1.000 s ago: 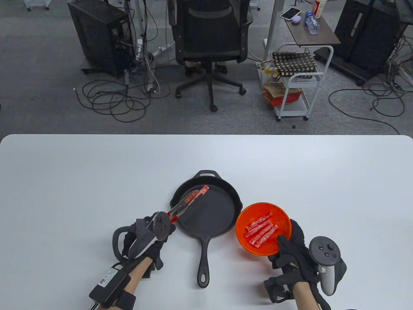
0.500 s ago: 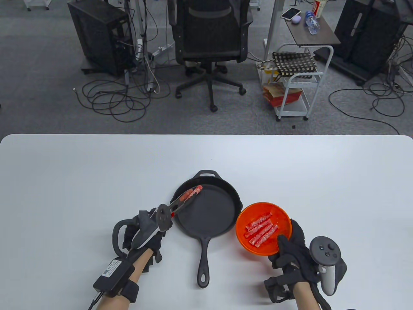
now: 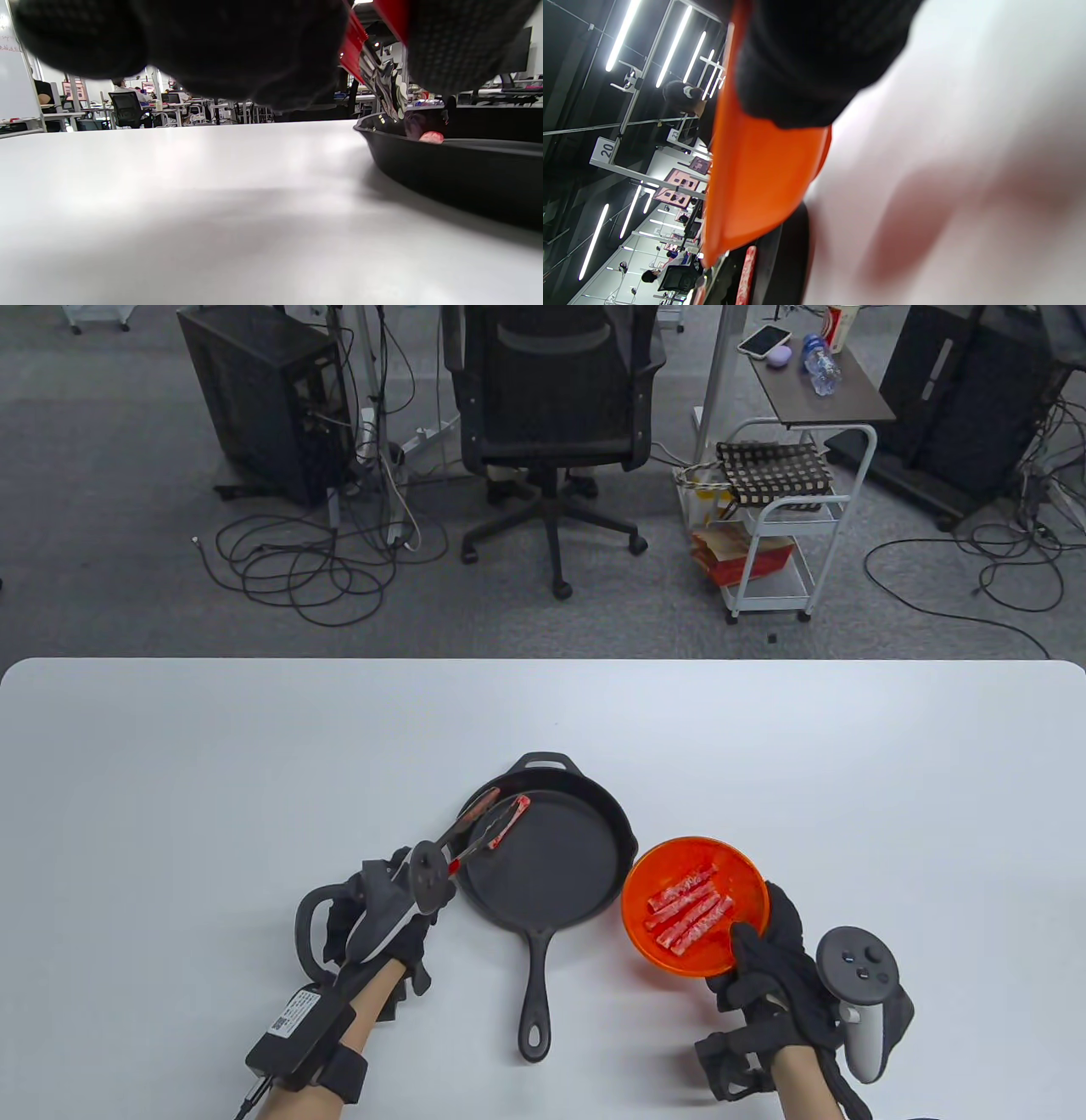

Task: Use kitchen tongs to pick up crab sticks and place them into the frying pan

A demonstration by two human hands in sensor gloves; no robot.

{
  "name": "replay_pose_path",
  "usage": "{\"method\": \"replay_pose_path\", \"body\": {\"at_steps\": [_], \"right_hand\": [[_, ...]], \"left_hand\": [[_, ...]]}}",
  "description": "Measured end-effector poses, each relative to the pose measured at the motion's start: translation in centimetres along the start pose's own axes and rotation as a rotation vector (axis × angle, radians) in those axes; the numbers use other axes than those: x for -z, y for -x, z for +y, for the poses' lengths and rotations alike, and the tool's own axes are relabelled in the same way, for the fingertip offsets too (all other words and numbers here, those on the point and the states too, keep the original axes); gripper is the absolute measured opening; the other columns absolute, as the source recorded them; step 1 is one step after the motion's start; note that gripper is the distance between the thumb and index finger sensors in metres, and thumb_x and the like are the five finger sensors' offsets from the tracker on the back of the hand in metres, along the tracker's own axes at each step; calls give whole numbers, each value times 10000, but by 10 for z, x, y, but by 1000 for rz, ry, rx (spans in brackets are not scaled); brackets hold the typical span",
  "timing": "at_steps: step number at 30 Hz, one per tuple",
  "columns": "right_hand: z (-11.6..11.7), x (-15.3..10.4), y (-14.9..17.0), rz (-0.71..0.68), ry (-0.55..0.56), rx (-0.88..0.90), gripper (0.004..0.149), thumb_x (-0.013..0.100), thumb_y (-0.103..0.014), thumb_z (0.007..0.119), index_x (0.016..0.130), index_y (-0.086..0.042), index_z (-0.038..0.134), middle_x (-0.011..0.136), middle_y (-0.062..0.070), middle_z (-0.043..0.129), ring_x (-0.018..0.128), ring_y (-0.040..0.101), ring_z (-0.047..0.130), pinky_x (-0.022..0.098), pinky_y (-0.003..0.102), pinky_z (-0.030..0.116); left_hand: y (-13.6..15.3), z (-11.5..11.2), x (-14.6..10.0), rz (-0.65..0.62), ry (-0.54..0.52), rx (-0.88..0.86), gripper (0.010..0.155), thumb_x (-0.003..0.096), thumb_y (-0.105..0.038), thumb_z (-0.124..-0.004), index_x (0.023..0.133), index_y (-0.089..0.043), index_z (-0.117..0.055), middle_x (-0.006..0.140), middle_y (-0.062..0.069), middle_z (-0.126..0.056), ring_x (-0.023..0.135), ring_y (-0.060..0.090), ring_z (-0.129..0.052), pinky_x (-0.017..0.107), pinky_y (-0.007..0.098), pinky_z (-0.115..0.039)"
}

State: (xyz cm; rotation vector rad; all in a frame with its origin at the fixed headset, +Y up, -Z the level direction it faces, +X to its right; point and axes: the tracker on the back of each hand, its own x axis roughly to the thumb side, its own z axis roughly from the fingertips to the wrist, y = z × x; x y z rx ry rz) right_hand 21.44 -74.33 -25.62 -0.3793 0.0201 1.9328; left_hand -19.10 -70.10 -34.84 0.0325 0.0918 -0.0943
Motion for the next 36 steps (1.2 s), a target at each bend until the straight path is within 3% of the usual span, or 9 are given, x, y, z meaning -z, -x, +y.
{"method": "replay_pose_path", "body": {"at_steps": [12, 23, 36], "right_hand": [[0, 0, 0, -3, 3, -3, 649, 597, -218, 623, 1137, -56, 301, 1019, 298, 631, 306, 165, 1024, 135, 103, 946], [0, 0, 0, -2, 3, -12, 648, 597, -218, 624, 1137, -56, 303, 1019, 300, 630, 306, 167, 1024, 135, 105, 946], [1, 0, 1, -6, 0, -18, 647, 597, -218, 625, 1137, -57, 306, 1018, 299, 631, 305, 168, 1024, 134, 107, 946]], "left_hand": [[-33, 16, -48, -103, -80, -294, 791, 368, -755, -829, 883, -156, -880, 471, -76, -1051, 139, 88, -1020, 226, 396, -900], [-81, 31, -82, -298, -90, -300, 770, 374, -741, -840, 872, -157, -893, 457, -70, -1056, 126, 94, -1015, 217, 401, -897], [-105, 21, -79, -321, -3, -249, 757, 380, -741, -835, 879, -173, -887, 469, -74, -1054, 141, 93, -1018, 233, 399, -898]]}}
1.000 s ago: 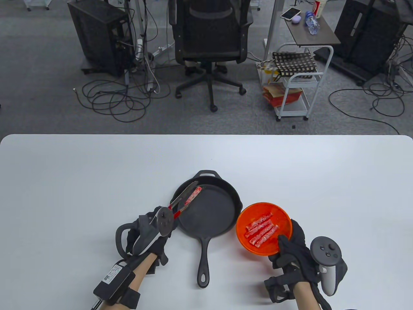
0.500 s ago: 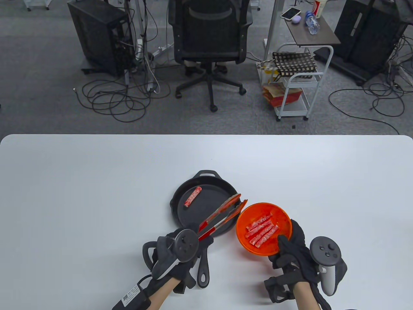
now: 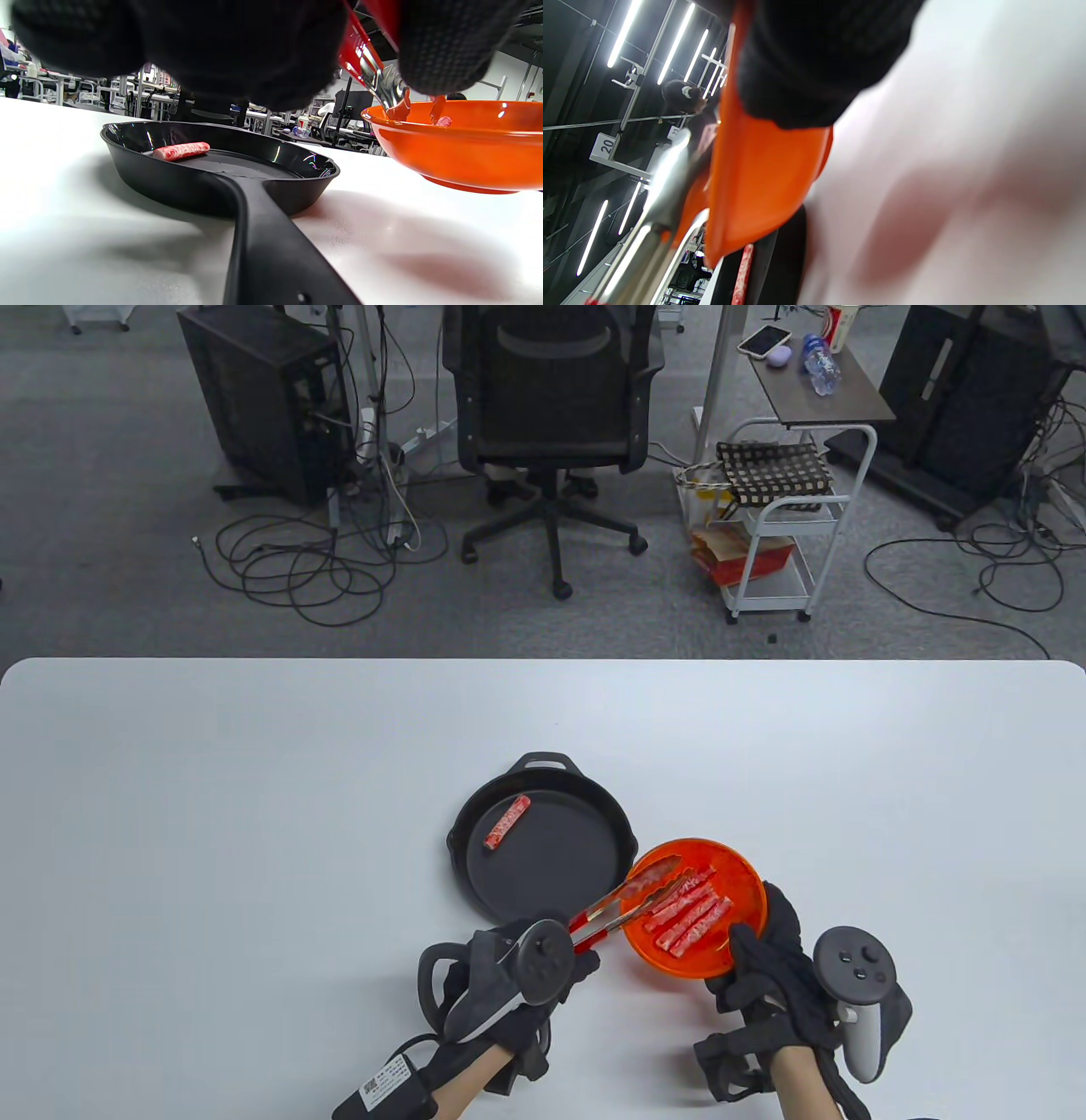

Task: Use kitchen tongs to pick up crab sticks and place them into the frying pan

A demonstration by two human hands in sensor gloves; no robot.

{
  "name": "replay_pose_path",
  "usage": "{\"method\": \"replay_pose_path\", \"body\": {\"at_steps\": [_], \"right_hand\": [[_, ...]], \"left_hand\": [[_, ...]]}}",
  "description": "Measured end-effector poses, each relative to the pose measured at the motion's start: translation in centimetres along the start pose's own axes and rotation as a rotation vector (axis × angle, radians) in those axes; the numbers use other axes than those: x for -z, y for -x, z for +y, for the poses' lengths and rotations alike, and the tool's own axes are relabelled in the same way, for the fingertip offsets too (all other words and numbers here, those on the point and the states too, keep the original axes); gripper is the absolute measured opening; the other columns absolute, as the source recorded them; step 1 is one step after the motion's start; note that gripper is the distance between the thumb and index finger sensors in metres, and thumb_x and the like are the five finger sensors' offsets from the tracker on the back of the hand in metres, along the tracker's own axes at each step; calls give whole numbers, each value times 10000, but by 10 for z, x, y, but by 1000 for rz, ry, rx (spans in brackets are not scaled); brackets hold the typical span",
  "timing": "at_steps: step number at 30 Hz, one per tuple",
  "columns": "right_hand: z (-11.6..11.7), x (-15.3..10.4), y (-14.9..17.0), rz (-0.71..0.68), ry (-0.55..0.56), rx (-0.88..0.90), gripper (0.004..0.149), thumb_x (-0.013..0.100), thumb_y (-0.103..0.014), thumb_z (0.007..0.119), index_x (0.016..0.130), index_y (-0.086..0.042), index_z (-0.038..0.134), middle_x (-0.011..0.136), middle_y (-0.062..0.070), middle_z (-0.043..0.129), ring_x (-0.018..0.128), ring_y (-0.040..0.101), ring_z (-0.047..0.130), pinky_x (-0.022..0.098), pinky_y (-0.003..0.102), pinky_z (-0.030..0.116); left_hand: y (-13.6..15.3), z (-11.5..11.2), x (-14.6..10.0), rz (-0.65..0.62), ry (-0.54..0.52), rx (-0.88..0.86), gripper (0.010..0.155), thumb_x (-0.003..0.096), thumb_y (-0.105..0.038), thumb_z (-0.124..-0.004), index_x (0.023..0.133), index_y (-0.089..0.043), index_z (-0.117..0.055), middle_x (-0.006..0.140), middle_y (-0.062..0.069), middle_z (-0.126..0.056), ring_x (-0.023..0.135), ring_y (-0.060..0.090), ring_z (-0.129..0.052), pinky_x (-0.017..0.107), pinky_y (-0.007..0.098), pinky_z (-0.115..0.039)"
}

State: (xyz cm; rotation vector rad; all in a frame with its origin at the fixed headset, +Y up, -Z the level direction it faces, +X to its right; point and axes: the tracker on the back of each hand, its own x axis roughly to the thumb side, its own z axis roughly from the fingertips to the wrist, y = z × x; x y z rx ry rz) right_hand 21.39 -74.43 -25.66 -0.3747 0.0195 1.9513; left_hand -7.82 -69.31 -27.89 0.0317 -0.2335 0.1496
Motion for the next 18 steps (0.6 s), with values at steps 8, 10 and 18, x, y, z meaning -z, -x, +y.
{"method": "replay_pose_path", "body": {"at_steps": [8, 10, 18], "right_hand": [[1, 0, 0, -11, -7, -9, 647, 598, -218, 626, 1137, -57, 307, 1019, 300, 631, 306, 170, 1023, 135, 107, 946], [1, 0, 0, -14, -7, -9, 647, 598, -218, 626, 1138, -57, 308, 1019, 299, 631, 305, 171, 1023, 135, 108, 945], [2, 0, 0, -19, -12, -11, 646, 598, -218, 627, 1138, -57, 311, 1019, 301, 631, 304, 171, 1022, 135, 108, 945]], "left_hand": [[3, -2, 8, 4, 46, -39, 763, 380, -746, -830, 885, -176, -881, 477, -77, -1052, 150, 92, -1019, 241, 398, -897], [3, -2, 9, 3, 57, -48, 765, 380, -746, -830, 886, -175, -881, 478, -77, -1052, 151, 93, -1019, 242, 399, -897], [3, -5, 9, 2, 89, -74, 766, 381, -746, -828, 888, -174, -879, 480, -76, -1052, 154, 94, -1021, 244, 399, -897]]}}
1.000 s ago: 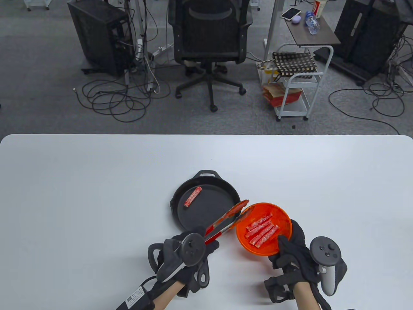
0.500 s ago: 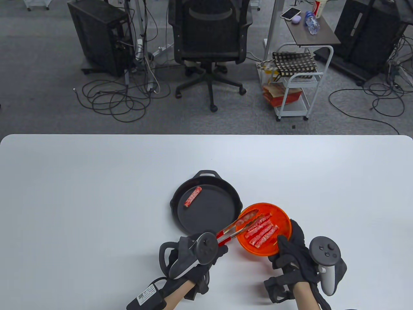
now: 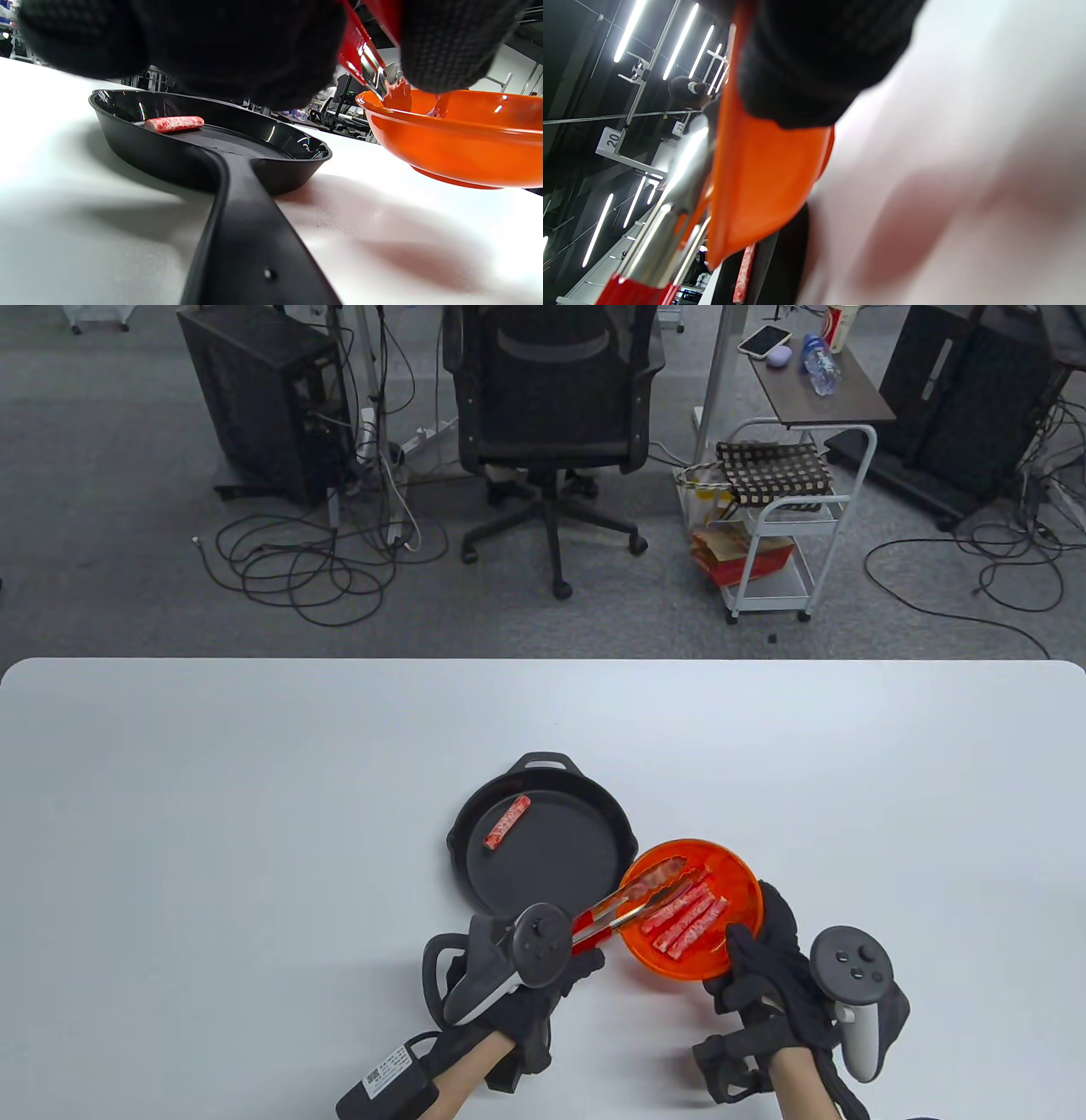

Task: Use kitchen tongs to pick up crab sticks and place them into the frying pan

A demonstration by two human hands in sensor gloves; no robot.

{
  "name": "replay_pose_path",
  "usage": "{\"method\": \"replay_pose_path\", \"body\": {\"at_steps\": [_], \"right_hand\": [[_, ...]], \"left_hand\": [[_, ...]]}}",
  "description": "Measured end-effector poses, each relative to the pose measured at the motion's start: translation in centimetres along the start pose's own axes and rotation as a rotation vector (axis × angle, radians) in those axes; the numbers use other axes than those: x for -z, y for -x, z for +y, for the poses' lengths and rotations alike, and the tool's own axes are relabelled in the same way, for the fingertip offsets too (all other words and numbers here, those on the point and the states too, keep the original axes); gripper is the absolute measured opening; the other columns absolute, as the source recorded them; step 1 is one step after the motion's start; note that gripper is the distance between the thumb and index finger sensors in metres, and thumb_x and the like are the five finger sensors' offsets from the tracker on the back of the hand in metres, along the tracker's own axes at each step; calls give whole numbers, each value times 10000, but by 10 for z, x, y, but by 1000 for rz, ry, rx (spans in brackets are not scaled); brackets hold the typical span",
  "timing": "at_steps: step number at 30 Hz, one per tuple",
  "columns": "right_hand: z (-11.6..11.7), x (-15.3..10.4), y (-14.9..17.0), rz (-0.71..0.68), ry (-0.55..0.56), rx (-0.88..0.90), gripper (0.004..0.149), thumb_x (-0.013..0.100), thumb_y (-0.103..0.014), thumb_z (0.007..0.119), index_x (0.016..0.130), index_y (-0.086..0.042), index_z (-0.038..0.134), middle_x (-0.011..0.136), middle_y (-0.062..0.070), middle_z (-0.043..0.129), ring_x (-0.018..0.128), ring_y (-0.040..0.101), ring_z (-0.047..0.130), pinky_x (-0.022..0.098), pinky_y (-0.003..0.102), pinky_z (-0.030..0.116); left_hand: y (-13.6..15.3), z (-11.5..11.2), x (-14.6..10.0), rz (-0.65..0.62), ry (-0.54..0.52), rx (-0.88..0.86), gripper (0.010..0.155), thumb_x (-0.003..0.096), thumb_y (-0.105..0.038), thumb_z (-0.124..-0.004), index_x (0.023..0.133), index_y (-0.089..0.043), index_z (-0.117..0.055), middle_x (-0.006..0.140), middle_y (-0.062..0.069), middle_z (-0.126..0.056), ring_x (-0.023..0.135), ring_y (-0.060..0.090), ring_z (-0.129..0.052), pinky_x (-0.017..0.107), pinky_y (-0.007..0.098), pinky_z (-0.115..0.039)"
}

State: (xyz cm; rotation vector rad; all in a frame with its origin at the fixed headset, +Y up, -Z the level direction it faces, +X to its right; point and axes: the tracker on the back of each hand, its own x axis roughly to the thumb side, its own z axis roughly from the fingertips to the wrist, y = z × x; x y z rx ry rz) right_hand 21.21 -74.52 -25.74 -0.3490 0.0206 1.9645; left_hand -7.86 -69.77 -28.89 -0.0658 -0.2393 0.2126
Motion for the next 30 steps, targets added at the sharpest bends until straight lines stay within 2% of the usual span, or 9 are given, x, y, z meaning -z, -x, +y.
{"method": "replay_pose_path", "body": {"at_steps": [8, 23, 30], "right_hand": [[0, 0, -1, -18, 0, -5, 644, 598, -219, 627, 1138, -61, 315, 1018, 299, 635, 303, 173, 1021, 136, 108, 944], [2, 0, 0, -4, -14, -2, 641, 599, -220, 626, 1139, -65, 317, 1020, 293, 638, 305, 169, 1022, 137, 107, 944], [2, 0, 0, 1, -16, 1, 642, 599, -219, 625, 1139, -65, 315, 1020, 293, 638, 305, 170, 1022, 136, 109, 944]], "left_hand": [[2, -6, -1, -12, 4, -33, 768, 382, -752, -822, 883, -172, -879, 476, -81, -1050, 149, 87, -1020, 240, 393, -899], [12, -6, -10, -15, -90, -53, 743, 375, -737, -835, 857, -174, -900, 448, -79, -1057, 132, 88, -1020, 230, 395, -902], [23, 5, -14, 6, -161, -91, 743, 372, -733, -840, 851, -170, -905, 443, -76, -1059, 128, 91, -1020, 225, 397, -902]]}}
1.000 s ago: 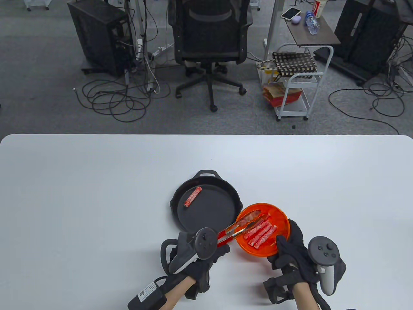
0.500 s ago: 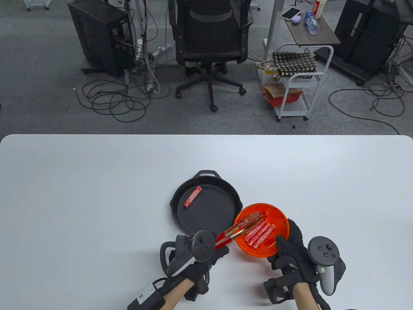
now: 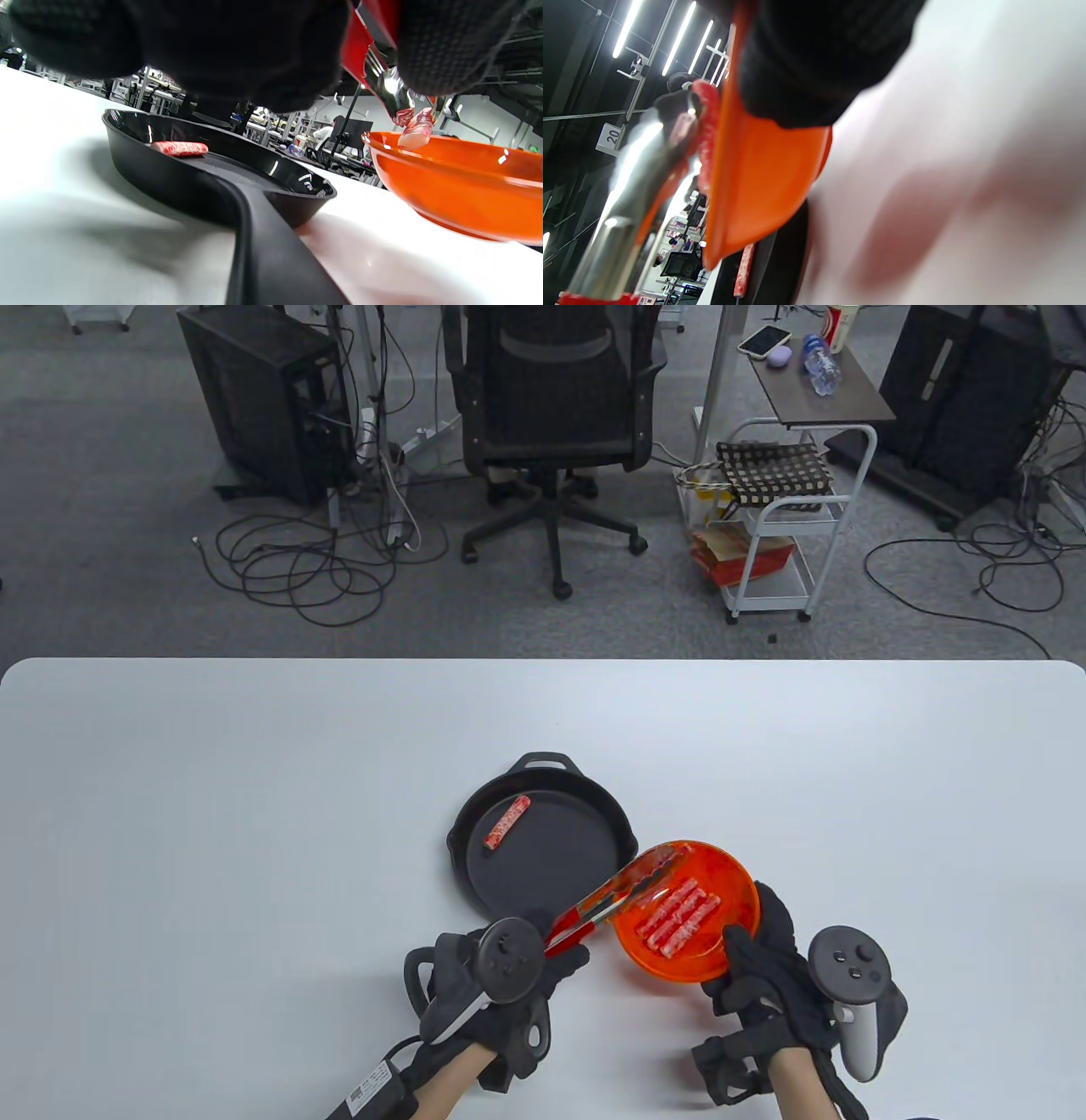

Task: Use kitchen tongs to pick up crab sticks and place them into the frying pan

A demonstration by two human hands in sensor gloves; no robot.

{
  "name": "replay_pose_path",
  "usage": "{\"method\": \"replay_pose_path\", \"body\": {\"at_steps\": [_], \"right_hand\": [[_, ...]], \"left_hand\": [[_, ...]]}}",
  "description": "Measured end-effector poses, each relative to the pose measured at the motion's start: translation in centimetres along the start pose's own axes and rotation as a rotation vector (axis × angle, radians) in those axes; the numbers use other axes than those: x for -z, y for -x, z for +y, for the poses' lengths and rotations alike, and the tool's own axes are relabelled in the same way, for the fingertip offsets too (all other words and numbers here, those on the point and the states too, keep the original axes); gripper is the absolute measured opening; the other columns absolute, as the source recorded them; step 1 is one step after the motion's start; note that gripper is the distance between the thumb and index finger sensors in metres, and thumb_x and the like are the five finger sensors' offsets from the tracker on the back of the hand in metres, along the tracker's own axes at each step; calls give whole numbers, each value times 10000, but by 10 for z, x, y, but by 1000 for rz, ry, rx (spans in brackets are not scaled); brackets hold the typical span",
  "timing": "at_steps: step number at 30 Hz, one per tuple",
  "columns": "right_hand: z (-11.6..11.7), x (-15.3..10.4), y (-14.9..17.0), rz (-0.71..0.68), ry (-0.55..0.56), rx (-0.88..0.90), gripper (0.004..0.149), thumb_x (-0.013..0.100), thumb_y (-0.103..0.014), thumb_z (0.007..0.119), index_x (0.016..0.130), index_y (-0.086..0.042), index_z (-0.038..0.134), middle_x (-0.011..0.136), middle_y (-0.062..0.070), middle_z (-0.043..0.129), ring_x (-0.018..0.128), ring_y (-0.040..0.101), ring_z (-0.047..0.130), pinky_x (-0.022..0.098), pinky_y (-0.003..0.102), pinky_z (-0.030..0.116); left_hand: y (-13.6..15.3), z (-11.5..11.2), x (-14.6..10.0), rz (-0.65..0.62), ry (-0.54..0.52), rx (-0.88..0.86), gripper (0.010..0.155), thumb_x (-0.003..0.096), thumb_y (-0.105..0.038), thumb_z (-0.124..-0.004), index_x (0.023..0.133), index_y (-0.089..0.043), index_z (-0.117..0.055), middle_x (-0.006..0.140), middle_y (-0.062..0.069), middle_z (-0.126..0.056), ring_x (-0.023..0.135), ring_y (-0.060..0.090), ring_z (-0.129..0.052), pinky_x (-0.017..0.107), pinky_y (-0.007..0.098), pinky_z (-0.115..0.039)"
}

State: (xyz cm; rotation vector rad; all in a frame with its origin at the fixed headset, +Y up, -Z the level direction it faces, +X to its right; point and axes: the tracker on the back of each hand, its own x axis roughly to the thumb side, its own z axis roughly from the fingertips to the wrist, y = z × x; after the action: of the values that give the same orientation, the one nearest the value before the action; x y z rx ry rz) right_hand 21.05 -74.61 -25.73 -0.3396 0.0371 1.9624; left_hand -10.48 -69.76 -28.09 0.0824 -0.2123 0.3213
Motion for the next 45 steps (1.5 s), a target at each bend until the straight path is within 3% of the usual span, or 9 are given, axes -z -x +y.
{"method": "replay_pose_path", "body": {"at_steps": [9, 19, 35, 45], "right_hand": [[0, 0, 0, 5, 0, -2, 641, 598, -218, 626, 1138, -65, 317, 1020, 293, 638, 303, 171, 1022, 134, 110, 944], [2, 0, 1, 10, -12, -1, 643, 598, -217, 626, 1139, -64, 315, 1020, 294, 636, 304, 172, 1022, 134, 111, 944], [6, -1, 2, 15, -25, -21, 642, 596, -216, 627, 1138, -64, 319, 1017, 295, 641, 302, 172, 1022, 132, 113, 944], [6, -1, 2, 14, -24, -18, 642, 596, -216, 628, 1138, -62, 320, 1017, 296, 640, 301, 173, 1022, 131, 113, 943]], "left_hand": [[49, 10, 11, 170, -42, -1, 744, 371, -734, -840, 851, -169, -905, 442, -77, -1060, 129, 91, -1021, 226, 397, -902], [93, -5, 26, 374, -16, 135, 747, 376, -741, -834, 864, -179, -894, 459, -85, -1054, 148, 85, -1021, 244, 391, -902], [79, -21, 33, 339, -34, 441, 748, 377, -754, -822, 879, -201, -879, 479, -103, -1047, 175, 77, -1021, 266, 384, -902], [78, -21, 33, 338, -33, 444, 750, 373, -749, -829, 876, -196, -883, 477, -97, -1049, 170, 83, -1022, 261, 390, -901]]}}
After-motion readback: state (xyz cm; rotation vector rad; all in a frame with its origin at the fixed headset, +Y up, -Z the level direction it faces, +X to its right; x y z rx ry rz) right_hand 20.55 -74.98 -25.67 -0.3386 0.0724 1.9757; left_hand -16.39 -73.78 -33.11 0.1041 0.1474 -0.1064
